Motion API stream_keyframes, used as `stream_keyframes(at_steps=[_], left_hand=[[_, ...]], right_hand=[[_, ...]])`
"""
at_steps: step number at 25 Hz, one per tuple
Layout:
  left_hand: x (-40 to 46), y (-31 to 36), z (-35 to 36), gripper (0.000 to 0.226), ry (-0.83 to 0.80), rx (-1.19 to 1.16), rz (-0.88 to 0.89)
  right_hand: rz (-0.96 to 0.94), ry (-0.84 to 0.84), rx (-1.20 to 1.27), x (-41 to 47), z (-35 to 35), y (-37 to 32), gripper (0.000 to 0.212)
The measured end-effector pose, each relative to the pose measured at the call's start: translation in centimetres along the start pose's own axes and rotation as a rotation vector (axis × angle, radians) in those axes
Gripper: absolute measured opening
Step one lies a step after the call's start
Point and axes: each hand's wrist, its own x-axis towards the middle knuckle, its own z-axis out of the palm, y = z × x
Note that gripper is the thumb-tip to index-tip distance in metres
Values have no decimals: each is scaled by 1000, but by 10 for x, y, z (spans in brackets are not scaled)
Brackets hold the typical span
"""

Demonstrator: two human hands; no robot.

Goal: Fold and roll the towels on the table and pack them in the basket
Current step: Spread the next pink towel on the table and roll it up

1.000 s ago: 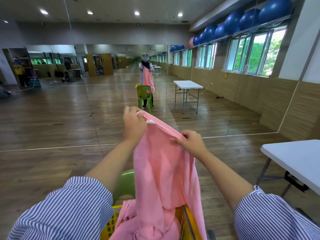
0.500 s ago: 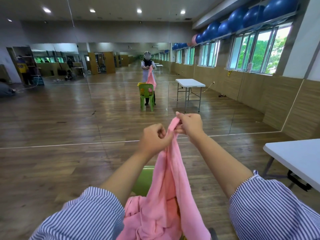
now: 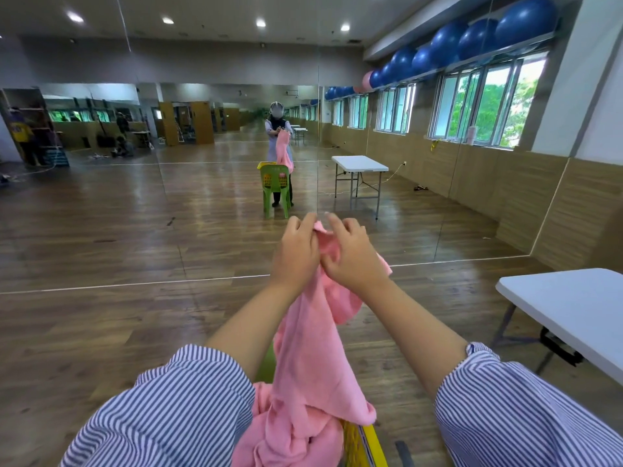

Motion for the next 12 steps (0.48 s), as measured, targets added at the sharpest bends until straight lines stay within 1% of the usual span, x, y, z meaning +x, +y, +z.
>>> stream_keyframes(at_steps=[1,2,3,4,5,6,8,10,12], left_hand=[[1,1,-3,25,-6,24,19],[1,0,-6,27,-15,58,30],[0,-3,-10,27,-31,106,43],[-1,-6,-13,24,-55,179,47],[-2,-11,-15,21,-86,272,54],[-3,-15,-17,18,-128,369,60],[-6,-21,-20,19,-202,475,42],[-7,-27,-24,19,-222,459,-18],[-9,-33,-26,19,-233,430,-75]], right_hand=[[-41,15,-109,-1,4,2,39],[-40,20,-184,-1,4,0,27],[5,4,-212,0,3,0,17],[83,-10,-187,2,0,0,13],[180,-26,-150,4,-2,2,14],[259,-22,-127,4,-6,7,21],[325,9,-141,4,-13,21,30],[380,59,-104,2,-23,34,27],[418,117,-101,-1,-36,41,16]])
